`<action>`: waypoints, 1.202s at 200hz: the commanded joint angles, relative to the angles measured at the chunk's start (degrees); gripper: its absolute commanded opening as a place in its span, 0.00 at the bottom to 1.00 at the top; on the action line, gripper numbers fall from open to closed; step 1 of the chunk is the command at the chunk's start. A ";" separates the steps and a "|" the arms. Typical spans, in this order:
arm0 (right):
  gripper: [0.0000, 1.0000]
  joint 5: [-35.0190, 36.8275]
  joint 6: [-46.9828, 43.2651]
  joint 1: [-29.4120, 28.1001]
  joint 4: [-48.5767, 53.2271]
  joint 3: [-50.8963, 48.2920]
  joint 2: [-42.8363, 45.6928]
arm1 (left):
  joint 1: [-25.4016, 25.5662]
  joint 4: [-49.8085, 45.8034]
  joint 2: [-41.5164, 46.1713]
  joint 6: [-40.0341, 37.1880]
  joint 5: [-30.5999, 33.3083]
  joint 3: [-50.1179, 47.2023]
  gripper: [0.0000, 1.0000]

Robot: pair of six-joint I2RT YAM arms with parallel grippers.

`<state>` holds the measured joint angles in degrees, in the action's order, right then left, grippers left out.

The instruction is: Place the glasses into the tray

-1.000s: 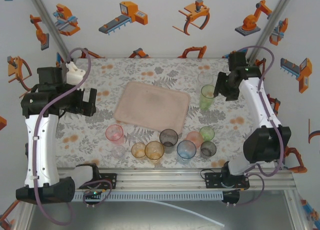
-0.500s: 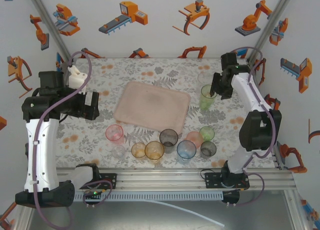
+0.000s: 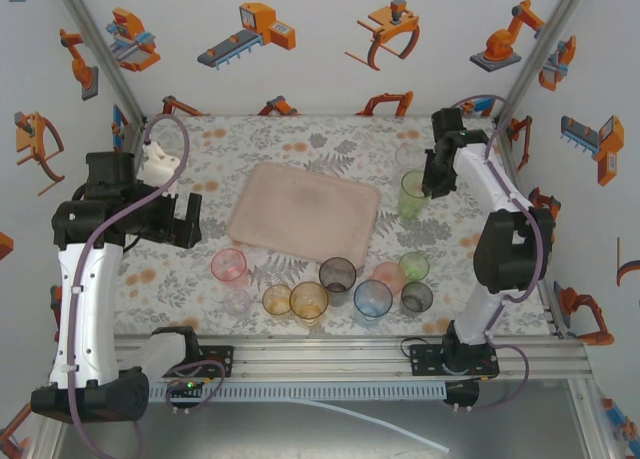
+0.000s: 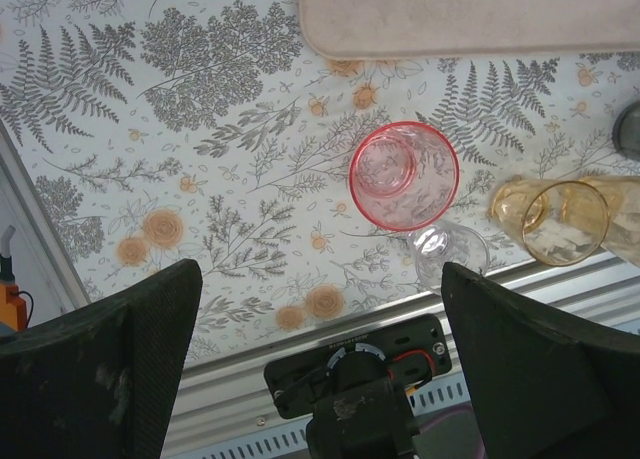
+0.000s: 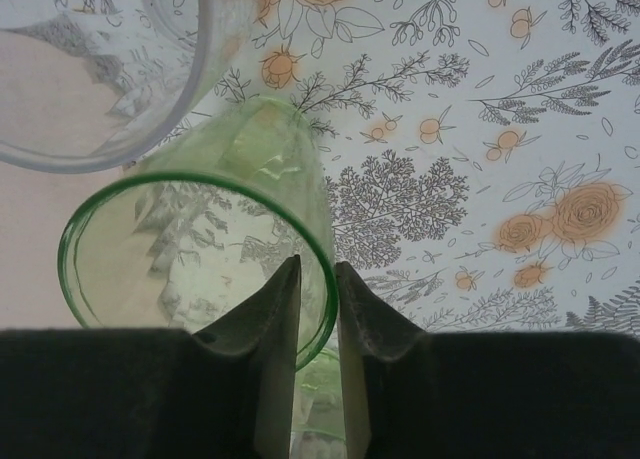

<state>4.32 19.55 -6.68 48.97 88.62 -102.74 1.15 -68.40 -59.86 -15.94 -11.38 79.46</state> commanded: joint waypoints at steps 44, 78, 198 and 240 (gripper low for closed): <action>0.06 2.40 -0.18 -0.54 1.39 0.06 0.98 | 0.43 0.28 2.98 -2.25 0.67 -1.71 0.97; 0.00 2.10 -0.35 -0.62 2.42 0.03 1.95 | 0.43 0.31 3.47 -2.34 0.68 -1.87 0.97; 0.00 2.12 -1.33 -4.64 8.56 1.56 9.89 | 0.43 1.52 1.74 0.28 3.77 -0.19 0.97; 0.00 3.07 -0.34 -11.75 12.28 4.97 11.51 | 0.41 1.83 1.23 1.09 3.58 -0.34 0.97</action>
<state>6.37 19.22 -14.68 57.89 89.71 -93.69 1.21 -67.11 -58.37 -16.23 -7.86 78.22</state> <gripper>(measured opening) 0.106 0.972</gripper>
